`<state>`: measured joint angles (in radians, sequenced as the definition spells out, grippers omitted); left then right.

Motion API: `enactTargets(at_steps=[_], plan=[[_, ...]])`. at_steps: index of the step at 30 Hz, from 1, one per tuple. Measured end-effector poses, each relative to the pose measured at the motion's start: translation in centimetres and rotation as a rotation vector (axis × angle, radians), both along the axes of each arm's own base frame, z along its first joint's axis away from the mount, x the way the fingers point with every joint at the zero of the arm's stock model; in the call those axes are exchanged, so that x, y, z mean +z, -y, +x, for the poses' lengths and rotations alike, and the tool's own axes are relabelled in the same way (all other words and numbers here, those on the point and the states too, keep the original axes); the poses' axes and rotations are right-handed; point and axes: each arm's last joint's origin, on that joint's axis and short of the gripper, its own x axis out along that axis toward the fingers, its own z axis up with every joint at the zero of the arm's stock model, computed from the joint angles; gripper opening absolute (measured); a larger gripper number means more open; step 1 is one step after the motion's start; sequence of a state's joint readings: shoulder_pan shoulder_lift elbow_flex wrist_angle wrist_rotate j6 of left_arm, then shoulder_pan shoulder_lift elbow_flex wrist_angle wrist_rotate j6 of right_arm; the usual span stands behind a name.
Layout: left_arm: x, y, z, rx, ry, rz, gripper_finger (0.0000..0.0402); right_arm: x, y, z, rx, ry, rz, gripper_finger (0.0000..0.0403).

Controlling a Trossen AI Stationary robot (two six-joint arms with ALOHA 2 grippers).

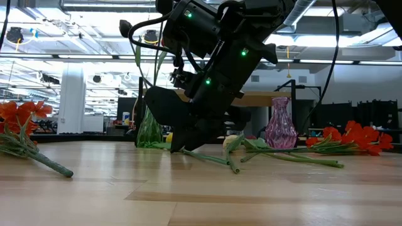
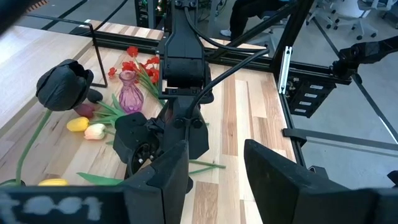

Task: Pick and place flowers into a vace then onto a shelf
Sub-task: Put the left yellow tulip into the green vase

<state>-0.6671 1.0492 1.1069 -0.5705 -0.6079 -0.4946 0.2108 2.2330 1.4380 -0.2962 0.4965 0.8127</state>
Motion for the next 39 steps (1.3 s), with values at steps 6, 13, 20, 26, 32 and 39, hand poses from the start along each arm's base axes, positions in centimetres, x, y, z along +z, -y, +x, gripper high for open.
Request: enactTargets(at_steps=[6,13,20,26,32,39], plan=[[0.01,0.01,0.00,0.000,0.000,0.000,0.0144,-0.01,-0.03,-0.02,0.000,-0.001,0.000,0.0127],[0.00,0.00,-0.01,0.000,-0.001,0.000,0.0144,-0.01,-0.03,-0.02,0.000,-0.001,0.000,0.0127],[-0.26,-0.10,-0.13,0.009,-0.027,0.000,0.0144,-0.02,-0.03,-0.02,0.000,-0.001,0.000,0.0127],[-0.39,-0.14,-0.19,0.017,-0.039,-0.005,0.0144,-0.01,-0.03,-0.02,0.000,-0.001,0.001,0.0127],[-0.39,-0.14,-0.19,0.017,-0.039,-0.005,0.0144,-0.04,-0.02,-0.05,0.000,-0.003,0.000,0.0113],[-0.39,-0.14,-0.19,0.017,-0.039,-0.005,0.0144,-0.07,-0.01,-0.09,-0.007,-0.004,0.003,0.0088]])
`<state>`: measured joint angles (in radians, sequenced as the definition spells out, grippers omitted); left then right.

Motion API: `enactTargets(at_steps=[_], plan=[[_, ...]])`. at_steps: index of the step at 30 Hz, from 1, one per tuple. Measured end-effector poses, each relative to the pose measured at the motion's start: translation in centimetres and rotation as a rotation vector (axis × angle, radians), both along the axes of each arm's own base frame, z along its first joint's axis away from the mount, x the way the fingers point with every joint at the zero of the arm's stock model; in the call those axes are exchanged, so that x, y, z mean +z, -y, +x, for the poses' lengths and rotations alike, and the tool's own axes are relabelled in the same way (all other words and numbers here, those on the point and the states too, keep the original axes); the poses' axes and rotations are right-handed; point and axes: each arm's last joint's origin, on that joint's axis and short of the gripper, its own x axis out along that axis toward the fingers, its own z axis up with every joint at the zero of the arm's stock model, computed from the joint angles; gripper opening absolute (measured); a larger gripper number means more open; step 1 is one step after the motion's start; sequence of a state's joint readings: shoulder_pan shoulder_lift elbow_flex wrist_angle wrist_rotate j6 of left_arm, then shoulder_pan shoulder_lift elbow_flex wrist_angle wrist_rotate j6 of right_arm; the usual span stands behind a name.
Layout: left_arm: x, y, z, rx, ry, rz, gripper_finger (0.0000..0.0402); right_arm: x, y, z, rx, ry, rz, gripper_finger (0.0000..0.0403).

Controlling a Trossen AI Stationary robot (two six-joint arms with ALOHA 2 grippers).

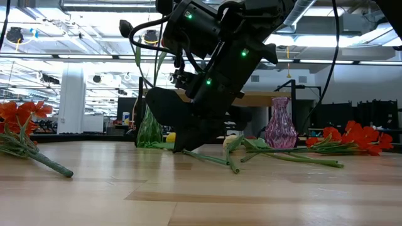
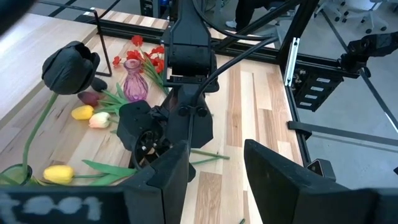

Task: Pick and place flowers into a vace then onto a shelf
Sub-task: Put the left yellow tulip into the green vase

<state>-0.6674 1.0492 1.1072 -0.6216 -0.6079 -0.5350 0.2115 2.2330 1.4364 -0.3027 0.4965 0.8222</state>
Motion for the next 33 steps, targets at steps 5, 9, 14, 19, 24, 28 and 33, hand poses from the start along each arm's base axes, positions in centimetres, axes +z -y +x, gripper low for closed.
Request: enactTargets(at_steps=[5,9,14,19,24,28,33], plan=[[0.00,0.00,0.00,0.000,0.000,0.000,0.0144,0.00,0.00,0.00,-0.021,0.011,0.013,0.0067],[-0.01,-0.01,0.00,0.001,-0.001,0.000,0.0144,0.00,0.01,0.01,-0.028,0.015,0.018,0.0047],[-0.01,-0.01,0.00,0.001,0.000,0.000,0.0144,0.01,0.01,0.02,-0.036,0.018,0.022,0.0011],[-0.01,0.00,0.00,0.000,-0.001,0.001,0.0144,0.01,0.01,0.02,-0.042,0.021,0.026,0.0009],[-0.01,-0.01,0.00,0.001,-0.001,0.000,0.0144,0.02,0.01,0.01,-0.043,0.021,0.027,0.0003],[-0.01,-0.01,0.00,0.001,-0.001,0.000,0.0144,0.03,0.01,0.01,-0.052,0.024,0.032,0.0005],[-0.01,-0.01,0.00,0.001,-0.001,0.001,0.0144,0.02,0.02,0.00,-0.054,0.024,0.033,0.0002]])
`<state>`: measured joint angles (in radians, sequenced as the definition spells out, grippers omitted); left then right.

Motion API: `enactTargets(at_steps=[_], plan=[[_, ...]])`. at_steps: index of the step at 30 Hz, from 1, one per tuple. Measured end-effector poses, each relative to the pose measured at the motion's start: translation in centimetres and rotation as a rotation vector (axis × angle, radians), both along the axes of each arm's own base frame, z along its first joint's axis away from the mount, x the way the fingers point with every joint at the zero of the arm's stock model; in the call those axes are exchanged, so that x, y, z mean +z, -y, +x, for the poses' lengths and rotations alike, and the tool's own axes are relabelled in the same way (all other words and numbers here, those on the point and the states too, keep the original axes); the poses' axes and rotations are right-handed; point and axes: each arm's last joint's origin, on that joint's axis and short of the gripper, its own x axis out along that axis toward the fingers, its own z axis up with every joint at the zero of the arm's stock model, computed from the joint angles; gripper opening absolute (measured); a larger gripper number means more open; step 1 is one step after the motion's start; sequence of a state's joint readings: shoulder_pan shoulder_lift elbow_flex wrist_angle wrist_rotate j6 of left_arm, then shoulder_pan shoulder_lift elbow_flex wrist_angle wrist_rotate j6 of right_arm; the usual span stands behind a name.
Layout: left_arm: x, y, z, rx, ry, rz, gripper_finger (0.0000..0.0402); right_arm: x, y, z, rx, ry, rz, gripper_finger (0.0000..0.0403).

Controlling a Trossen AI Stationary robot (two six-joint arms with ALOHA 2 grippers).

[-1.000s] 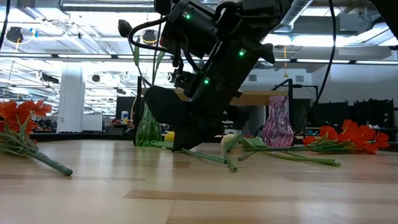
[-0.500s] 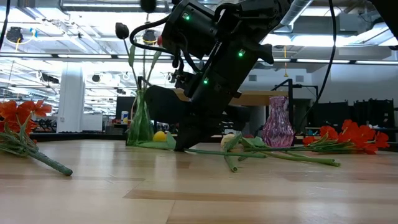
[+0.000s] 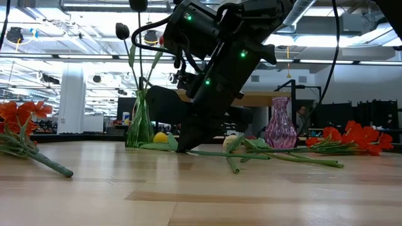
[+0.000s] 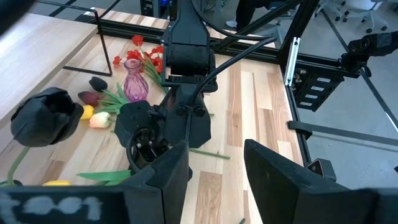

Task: Pick and place flowers into a vace then onto a shelf
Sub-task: Put the left yellow tulip into the green vase

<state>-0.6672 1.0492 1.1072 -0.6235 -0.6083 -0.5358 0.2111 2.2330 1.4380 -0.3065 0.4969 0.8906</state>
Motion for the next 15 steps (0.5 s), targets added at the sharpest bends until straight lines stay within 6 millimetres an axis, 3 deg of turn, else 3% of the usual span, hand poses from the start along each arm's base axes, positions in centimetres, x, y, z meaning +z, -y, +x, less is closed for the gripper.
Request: enactTargets(at_steps=[15], plan=[[-0.01,0.01,0.00,0.000,0.000,0.000,0.0144,0.86,-0.47,-0.74,-0.036,-0.016,-0.061,0.0001]])
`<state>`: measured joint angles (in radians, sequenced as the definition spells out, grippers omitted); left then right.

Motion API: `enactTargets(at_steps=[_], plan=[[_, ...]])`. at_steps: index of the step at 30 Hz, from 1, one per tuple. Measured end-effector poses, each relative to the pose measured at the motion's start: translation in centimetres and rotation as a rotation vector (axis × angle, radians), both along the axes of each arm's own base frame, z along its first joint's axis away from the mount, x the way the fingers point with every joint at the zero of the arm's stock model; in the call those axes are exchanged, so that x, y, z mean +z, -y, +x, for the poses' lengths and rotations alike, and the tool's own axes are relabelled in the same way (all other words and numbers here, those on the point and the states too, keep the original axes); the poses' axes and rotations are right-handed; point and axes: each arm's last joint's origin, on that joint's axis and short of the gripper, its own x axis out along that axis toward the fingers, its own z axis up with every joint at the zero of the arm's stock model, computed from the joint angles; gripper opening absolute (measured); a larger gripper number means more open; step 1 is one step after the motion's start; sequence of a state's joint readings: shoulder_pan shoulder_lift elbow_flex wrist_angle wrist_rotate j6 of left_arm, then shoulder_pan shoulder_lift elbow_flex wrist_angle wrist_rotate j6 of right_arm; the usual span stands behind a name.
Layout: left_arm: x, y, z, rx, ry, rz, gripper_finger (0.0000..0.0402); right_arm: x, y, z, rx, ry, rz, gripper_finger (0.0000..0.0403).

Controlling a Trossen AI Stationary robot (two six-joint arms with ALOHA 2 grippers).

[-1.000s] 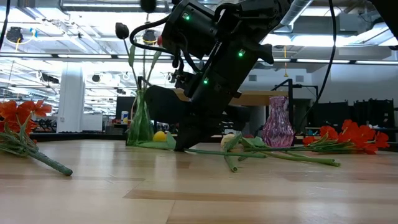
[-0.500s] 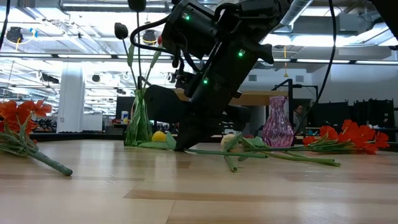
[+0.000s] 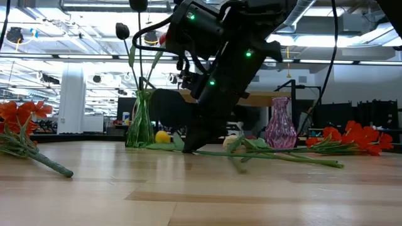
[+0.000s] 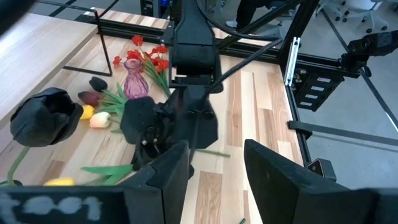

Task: Pick and place flowers into a vace then onto a shelf
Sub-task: Put the left yellow tulip into the green vase

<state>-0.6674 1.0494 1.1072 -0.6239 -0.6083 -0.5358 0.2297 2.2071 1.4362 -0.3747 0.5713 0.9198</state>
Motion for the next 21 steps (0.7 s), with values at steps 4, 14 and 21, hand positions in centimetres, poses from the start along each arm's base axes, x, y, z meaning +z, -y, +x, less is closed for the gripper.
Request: enactTargets(at_steps=[4,14,21], plan=[[-0.1,0.0,0.0,0.002,-0.009,0.006,0.0144,1.0,-0.6,-0.8,-0.022,-0.012,-0.047,0.0001],[-1.0,0.7,0.8,0.002,-0.053,0.035,0.0144,2.7,-1.3,-1.7,-0.065,0.000,-0.112,0.0000],[-1.6,1.2,1.5,-0.008,-0.076,0.047,0.0144,3.9,-2.0,-1.7,-0.056,0.000,-0.138,0.0000]])
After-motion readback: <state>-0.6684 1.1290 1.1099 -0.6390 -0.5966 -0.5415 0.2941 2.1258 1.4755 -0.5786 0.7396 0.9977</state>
